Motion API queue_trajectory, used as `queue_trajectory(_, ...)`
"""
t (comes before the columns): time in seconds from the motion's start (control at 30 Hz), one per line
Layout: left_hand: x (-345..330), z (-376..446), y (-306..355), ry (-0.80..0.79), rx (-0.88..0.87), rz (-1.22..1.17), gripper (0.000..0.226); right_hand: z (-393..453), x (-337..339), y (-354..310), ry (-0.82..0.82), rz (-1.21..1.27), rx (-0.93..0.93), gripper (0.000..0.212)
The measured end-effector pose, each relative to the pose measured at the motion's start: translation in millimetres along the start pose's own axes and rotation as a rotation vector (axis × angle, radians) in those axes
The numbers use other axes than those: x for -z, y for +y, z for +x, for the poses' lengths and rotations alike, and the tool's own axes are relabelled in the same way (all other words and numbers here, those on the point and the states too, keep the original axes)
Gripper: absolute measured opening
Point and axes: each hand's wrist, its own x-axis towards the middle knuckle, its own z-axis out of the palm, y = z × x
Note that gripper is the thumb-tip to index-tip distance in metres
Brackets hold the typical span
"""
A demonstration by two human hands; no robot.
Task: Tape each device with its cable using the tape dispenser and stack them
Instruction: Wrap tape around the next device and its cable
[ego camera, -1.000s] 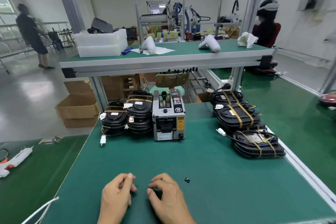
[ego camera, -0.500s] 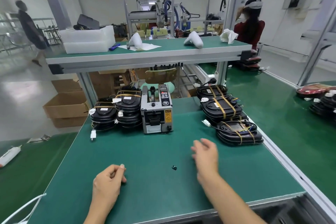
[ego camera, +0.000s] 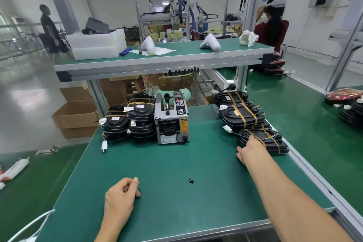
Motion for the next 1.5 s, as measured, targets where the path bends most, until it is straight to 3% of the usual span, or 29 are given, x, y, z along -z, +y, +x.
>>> queue_trajectory(0.07,1,-2,5,0.001,-0.008,0.005,0.029,-26,-7,-2,0.037,-0.091,0.143,0.046)
queue_trajectory(0.17,3,-6,13,-0.001,-0.018,0.013,0.029,-44,-17,-10,0.182,-0.002,0.022,0.052)
queue_trajectory(0.37,4,-10,18,0.0,-0.001,-0.004,0.032,-62,7,3,0.228,0.001,0.157,0.027)
queue_trajectory(0.53,4,-9,16,-0.022,-0.031,-0.018,0.032,-78,36,28,0.199,-0.014,0.278,0.03)
queue_trajectory(0.6,5,-8,14,-0.03,-0.045,-0.045,0.033,-84,45,43,0.082,-0.133,0.396,0.029)
queue_trajectory(0.7,7,-5,13,-0.025,-0.033,-0.172,0.034,-103,44,55,-0.239,-0.339,0.59,0.038)
queue_trajectory(0.9,15,2,12,0.046,0.029,-0.498,0.022,-146,-21,52,-0.913,-1.058,0.812,0.049)
queue_trajectory(1.0,24,7,14,0.07,0.049,-0.574,0.04,-158,-59,56,-1.113,-1.438,0.931,0.05)
queue_trajectory(1.13,37,7,9,0.035,0.035,-0.568,0.06,-158,-97,64,-1.233,-1.917,0.999,0.052)
queue_trajectory(1.27,35,-3,4,-0.123,-0.101,-0.318,0.089,-146,-115,73,-1.288,-2.107,0.981,0.056)
queue_trajectory(1.5,25,-13,8,-0.232,-0.249,-0.05,0.058,-131,-112,77,-1.267,-2.048,0.874,0.059)
